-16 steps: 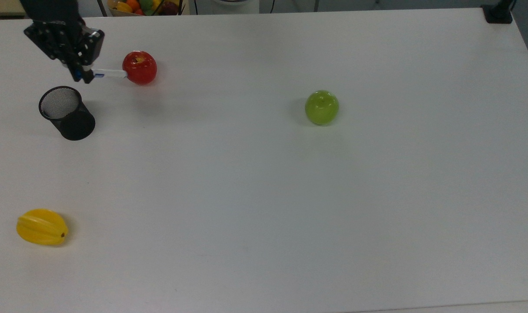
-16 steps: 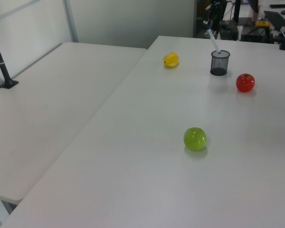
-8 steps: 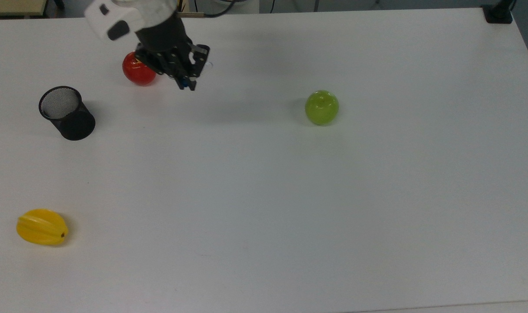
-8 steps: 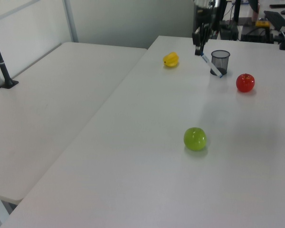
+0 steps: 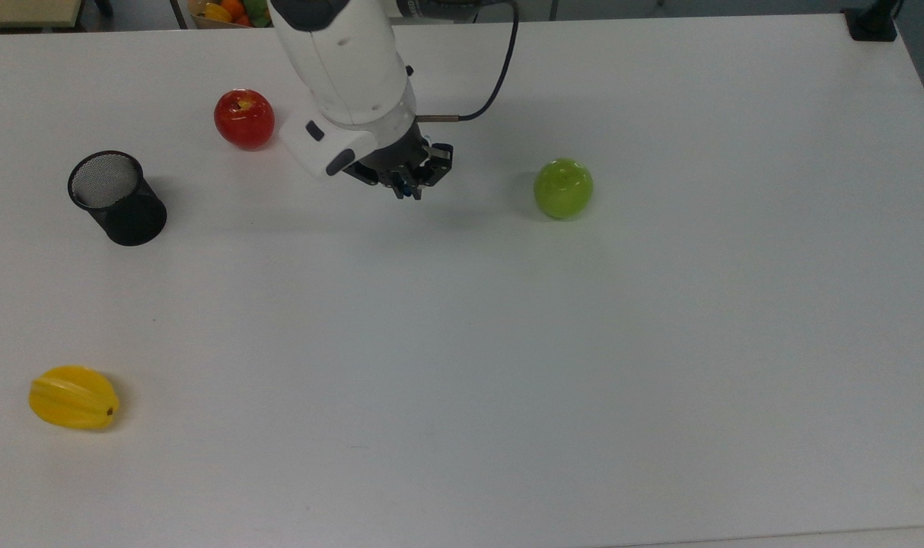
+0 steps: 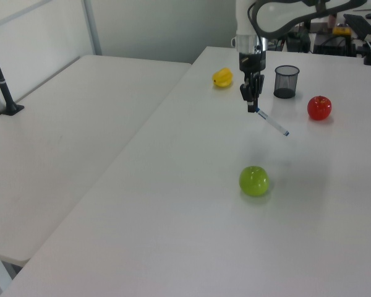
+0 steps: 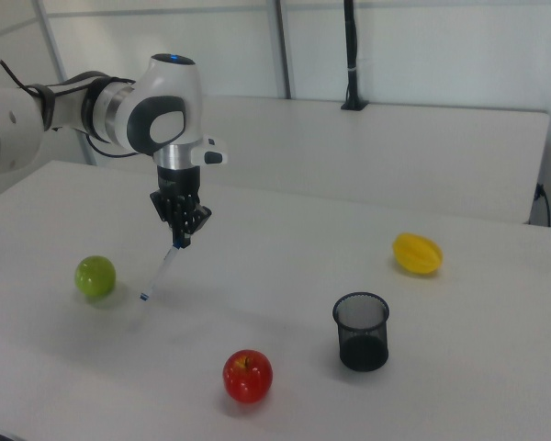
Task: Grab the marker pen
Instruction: 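Carry the marker past the red apple toward the green apple, then lower the marker onto the table and open the gripper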
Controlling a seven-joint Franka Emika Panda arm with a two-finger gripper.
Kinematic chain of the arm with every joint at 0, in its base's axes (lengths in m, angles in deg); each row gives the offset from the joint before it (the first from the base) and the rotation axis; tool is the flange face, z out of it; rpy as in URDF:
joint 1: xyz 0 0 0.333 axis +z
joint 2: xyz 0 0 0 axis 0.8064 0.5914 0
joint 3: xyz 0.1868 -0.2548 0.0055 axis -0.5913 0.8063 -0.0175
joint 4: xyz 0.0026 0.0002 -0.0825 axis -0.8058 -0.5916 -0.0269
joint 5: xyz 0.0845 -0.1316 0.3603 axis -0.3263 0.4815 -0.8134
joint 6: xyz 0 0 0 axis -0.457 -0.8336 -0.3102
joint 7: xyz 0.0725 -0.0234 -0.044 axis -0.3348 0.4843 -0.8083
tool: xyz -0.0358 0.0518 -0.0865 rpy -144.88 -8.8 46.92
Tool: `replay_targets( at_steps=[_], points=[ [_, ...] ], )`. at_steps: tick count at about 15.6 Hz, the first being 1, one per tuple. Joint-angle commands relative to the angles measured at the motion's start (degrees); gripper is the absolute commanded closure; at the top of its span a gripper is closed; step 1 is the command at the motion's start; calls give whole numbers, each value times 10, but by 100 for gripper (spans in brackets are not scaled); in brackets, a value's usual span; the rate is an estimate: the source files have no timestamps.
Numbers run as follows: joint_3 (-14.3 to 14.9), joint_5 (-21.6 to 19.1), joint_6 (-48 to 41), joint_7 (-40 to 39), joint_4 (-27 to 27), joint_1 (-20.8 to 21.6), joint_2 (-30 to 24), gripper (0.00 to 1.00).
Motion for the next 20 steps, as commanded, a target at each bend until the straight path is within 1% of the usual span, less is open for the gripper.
replay_targets(
  at_steps=[1,2,4,6,7,8,9,11,12,14,16,17,19,20],
  points=[
    [8,-7,3,18,4,38,43,95],
    [8,-7,10,21,6,40,53,95],
    [8,-2,52,28,4,48,68,95],
    [8,1,60,29,4,50,82,94],
    [8,2,60,29,5,55,84,93],
    [9,3,61,29,4,60,84,90],
    [9,4,61,28,4,60,84,76],
    [8,13,75,29,4,63,84,35],
    [9,17,89,30,2,69,85,26],
    [9,22,97,30,1,72,86,20],
    [10,24,97,30,4,71,84,5],
    [12,28,95,30,4,71,81,0],
    [15,49,90,45,4,72,64,0],
    [15,71,90,72,1,70,53,0]
  ],
)
